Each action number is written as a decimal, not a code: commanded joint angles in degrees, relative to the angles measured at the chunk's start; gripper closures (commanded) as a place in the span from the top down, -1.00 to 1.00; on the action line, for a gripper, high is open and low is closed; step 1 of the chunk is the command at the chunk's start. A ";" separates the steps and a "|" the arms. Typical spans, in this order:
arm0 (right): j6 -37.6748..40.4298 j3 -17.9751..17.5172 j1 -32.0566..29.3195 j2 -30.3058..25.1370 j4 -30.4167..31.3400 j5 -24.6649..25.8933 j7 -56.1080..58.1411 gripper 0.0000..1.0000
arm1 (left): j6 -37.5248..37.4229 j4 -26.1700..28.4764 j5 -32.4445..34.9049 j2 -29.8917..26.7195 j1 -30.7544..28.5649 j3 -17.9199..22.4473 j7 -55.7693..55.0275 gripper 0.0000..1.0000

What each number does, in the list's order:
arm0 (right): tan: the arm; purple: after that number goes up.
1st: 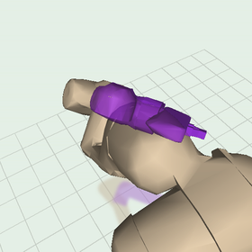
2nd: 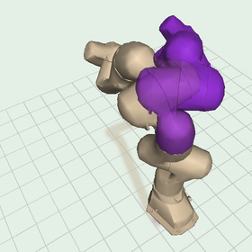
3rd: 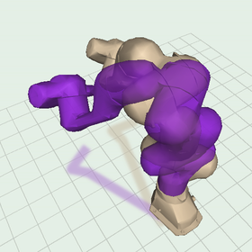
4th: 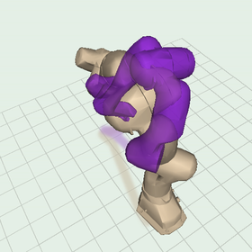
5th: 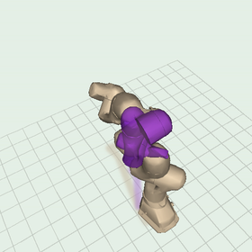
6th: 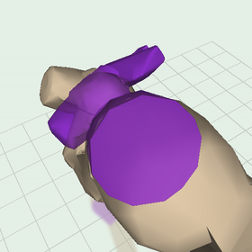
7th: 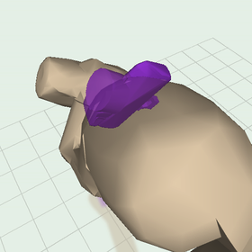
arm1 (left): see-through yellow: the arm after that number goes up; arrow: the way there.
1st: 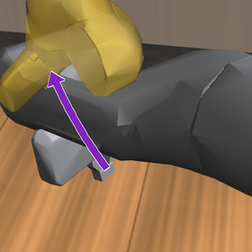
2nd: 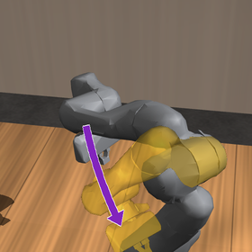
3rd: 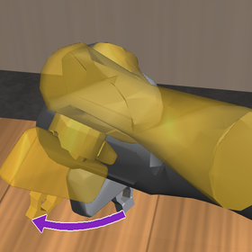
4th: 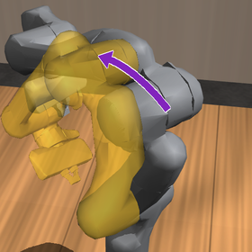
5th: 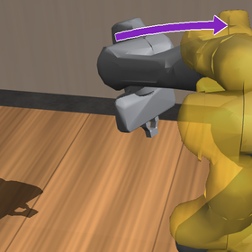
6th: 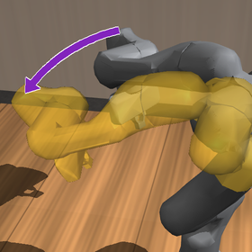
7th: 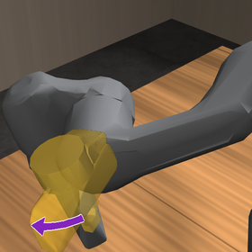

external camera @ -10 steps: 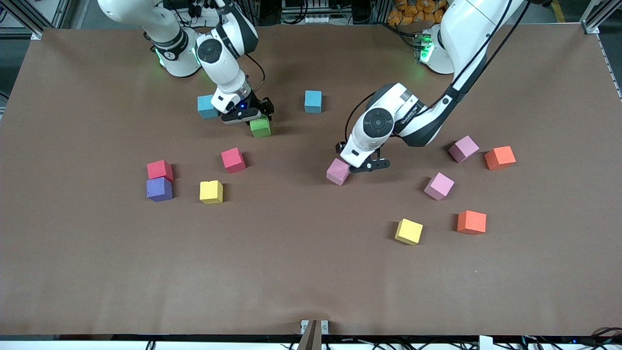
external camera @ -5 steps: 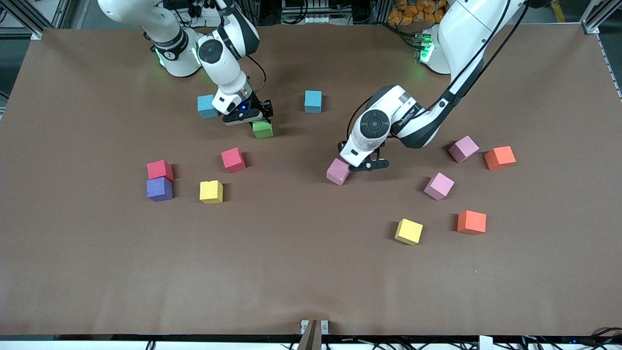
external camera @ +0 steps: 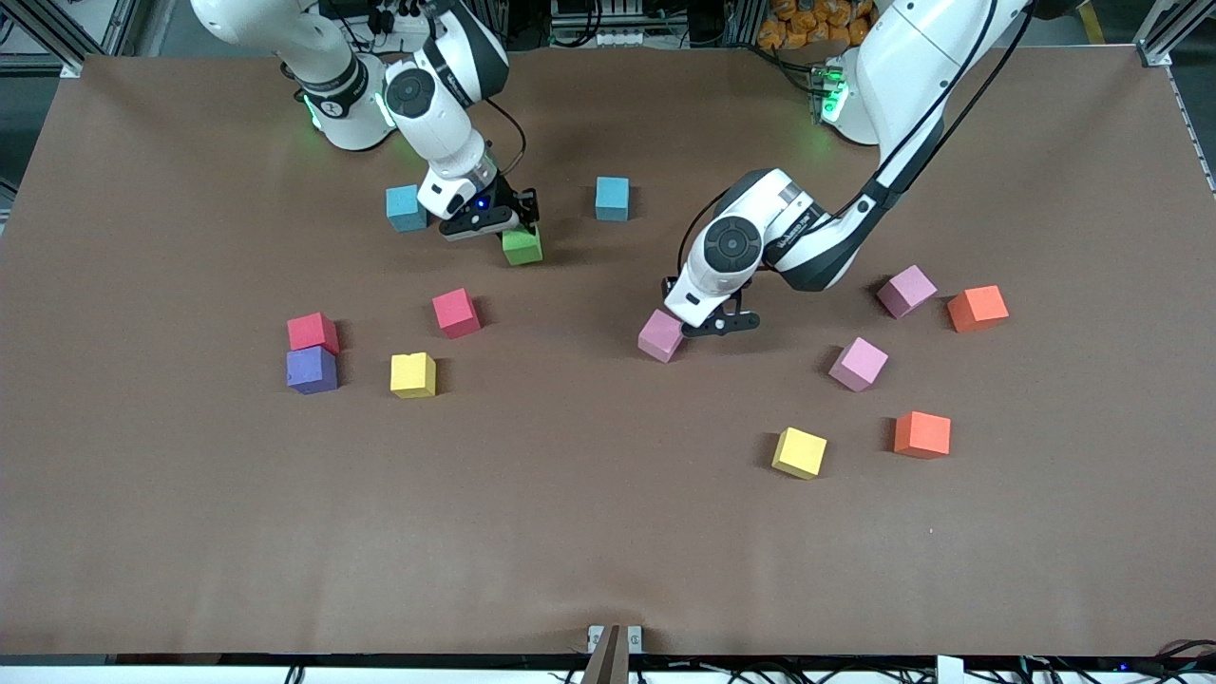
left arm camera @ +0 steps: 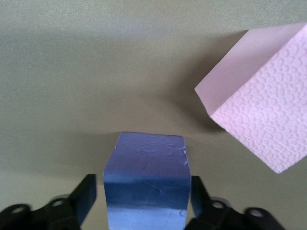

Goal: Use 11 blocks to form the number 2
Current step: 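Reach the left gripper to the blue cube and grasp it, then slide the green cube against the cyan cube while the left gripper lifts blue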

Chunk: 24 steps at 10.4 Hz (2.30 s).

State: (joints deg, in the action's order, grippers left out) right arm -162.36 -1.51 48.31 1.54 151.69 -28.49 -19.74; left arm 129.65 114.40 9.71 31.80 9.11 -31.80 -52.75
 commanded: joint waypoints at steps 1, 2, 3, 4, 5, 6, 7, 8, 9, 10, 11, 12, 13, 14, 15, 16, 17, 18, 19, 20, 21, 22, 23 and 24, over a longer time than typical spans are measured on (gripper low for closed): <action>3.02 -0.07 2.22 -3.56 0.89 -1.74 -5.72 0.01 | 0.78 0.12 1.19 0.02 0.38 0.33 -0.51 0.44; 3.02 -0.07 3.62 -3.30 0.71 -1.74 -9.75 0.01 | 0.78 0.12 1.19 -0.07 0.47 0.33 -0.51 0.41; 3.02 -0.07 5.38 -3.04 0.37 -1.74 -12.83 0.01 | 0.78 0.03 1.19 -0.24 0.38 0.24 -0.51 0.28; 2.93 -0.07 6.61 -2.60 0.36 -1.74 -14.95 0.01 | 0.78 0.12 1.10 -0.68 0.12 0.24 -0.95 0.23; 2.84 -0.07 6.89 -2.33 0.45 -1.74 -16.19 0.01 | 0.69 0.12 0.75 -1.38 -0.23 0.16 -2.34 0.22; 2.76 -0.07 7.67 -1.81 0.36 -1.74 -17.77 0.01 | 0.43 0.12 0.57 -1.99 -0.32 0.07 -4.88 0.22; 2.58 -0.07 8.46 -1.37 0.10 -1.74 -19.44 0.01 | 0.34 0.20 0.48 -2.70 -0.32 -0.19 -7.43 0.22; 1.97 -0.07 9.25 -0.58 0.01 -1.74 -19.63 0.01 | 0.17 0.29 0.22 -3.40 -0.32 -0.72 -10.94 0.22; -0.56 -0.07 9.87 1.34 -0.25 -1.74 -19.72 0.01 | -0.10 0.47 0.13 -3.67 -0.41 -1.51 -15.24 0.21; -3.89 -0.07 11.01 3.45 -0.34 -1.92 -20.68 0.01 | -0.10 0.64 0.13 -3.84 -0.41 -2.21 -19.89 0.20; -4.19 -0.07 12.24 4.08 -0.78 -1.92 -22.43 0.01 | -0.10 1.17 0.13 -4.54 -0.50 -2.91 -24.20 0.16; -4.10 -0.07 12.25 3.91 -0.87 -1.92 -22.70 0.01 | -0.10 2.22 0.13 -5.59 -0.59 -3.53 -28.33 0.16; -4.10 -0.16 12.60 3.91 -0.87 -2.00 -22.88 0.01 | -0.10 3.79 -0.39 -7.00 -0.59 -4.23 -32.55 0.16; -4.19 -0.16 12.95 3.91 -0.96 -1.92 -24.01 0.00 | -0.01 5.38 -1.44 -8.58 -0.59 -4.50 -35.81 0.16; -4.10 -0.16 13.74 3.91 -1.22 -1.92 -25.16 0.00 | 0.16 7.39 -2.84 -10.51 -0.59 -5.29 -37.76 0.16; -4.10 -0.16 14.61 3.91 -1.39 -1.92 -26.39 0.00 | 0.95 9.76 -5.29 -12.88 -0.59 -5.29 -38.74 0.16; -4.10 -0.16 15.23 3.82 -1.40 -1.92 -26.66 0.00 | 2.52 12.40 -9.15 -15.51 -0.59 -5.38 -38.75 0.15; -4.19 -0.16 15.32 3.82 -1.40 -2.00 -26.84 0.00 | 5.84 15.90 -13.88 -18.41 -0.50 -5.38 -38.75 0.15; -4.19 -0.16 15.33 3.82 -1.40 -1.92 -26.93 0.00 | 8.23 18.81 -17.15 -20.35 -0.50 -5.99 -38.75 0.15; -4.19 -0.16 15.41 3.82 -1.40 -1.92 -27.36 0.00 | 9.82 20.75 -19.53 -20.89 -0.50 -7.39 -38.83 0.14; -4.28 -0.16 15.94 3.82 -1.48 -2.00 -27.63 0.00 | 12.09 22.69 -21.64 -21.42 -0.41 -7.58 -39.27 0.14; -4.28 -0.16 16.20 3.82 -1.57 -2.01 -28.06 0.00 | 15.08 24.97 -24.01 -21.95 -0.24 -7.67 -40.06 0.14; -4.28 -0.16 16.47 3.82 -1.66 -2.01 -28.77 0.00 | 17.72 26.82 -26.21 -22.65 -0.23 -8.45 -41.37 0.14; -4.28 -0.16 16.82 3.82 -1.75 -2.01 -29.21 0.00 | 20.09 28.14 -28.24 -22.74 -0.15 -8.81 -43.21 0.14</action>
State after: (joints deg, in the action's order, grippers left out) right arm -166.12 -1.78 63.76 5.28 150.43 -29.15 -47.48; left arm 146.52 139.25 -15.40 11.82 9.07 -39.60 -93.39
